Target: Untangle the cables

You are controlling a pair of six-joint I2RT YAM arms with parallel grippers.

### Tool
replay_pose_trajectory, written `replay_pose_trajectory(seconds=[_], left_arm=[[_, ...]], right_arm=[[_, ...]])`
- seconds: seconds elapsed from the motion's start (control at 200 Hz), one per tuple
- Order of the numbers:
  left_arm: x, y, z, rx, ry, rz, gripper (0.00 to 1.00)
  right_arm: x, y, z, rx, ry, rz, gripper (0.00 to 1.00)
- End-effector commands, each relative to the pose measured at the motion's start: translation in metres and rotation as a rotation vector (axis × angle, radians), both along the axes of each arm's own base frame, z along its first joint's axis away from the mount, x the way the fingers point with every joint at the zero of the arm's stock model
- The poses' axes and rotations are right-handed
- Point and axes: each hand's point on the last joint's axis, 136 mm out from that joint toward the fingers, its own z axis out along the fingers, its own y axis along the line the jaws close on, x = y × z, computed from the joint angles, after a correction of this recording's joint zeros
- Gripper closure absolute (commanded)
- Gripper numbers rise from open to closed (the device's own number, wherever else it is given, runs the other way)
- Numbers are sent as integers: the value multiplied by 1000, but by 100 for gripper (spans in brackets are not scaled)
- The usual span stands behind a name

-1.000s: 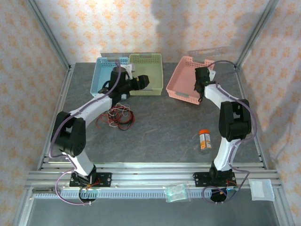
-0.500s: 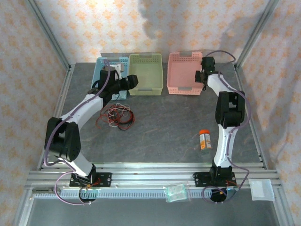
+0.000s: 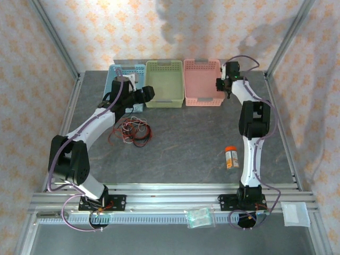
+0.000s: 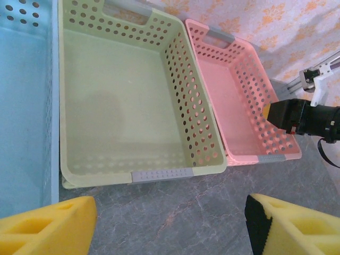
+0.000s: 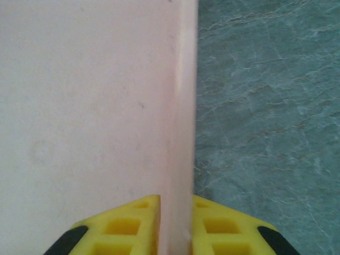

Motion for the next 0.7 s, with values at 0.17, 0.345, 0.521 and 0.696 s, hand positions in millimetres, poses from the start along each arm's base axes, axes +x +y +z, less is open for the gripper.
replay_pose_trajectory(seconds=[0.17,0.345,0.521,0.696], left_arm=[[-30,21,6,21,-16,69,25],[-72,50,2,36,-40,181,25],[-108,65,-30,15,-20,245,23],[-115,72,-60,-12,-2,299,1]], right_arm=[[13,1,71,31,-113,-56,36],[-19,7,131,80,-216,-100,4],[-60,40,146,116,-236,-115,1],[-120,115,152,107,-283,-25,0]])
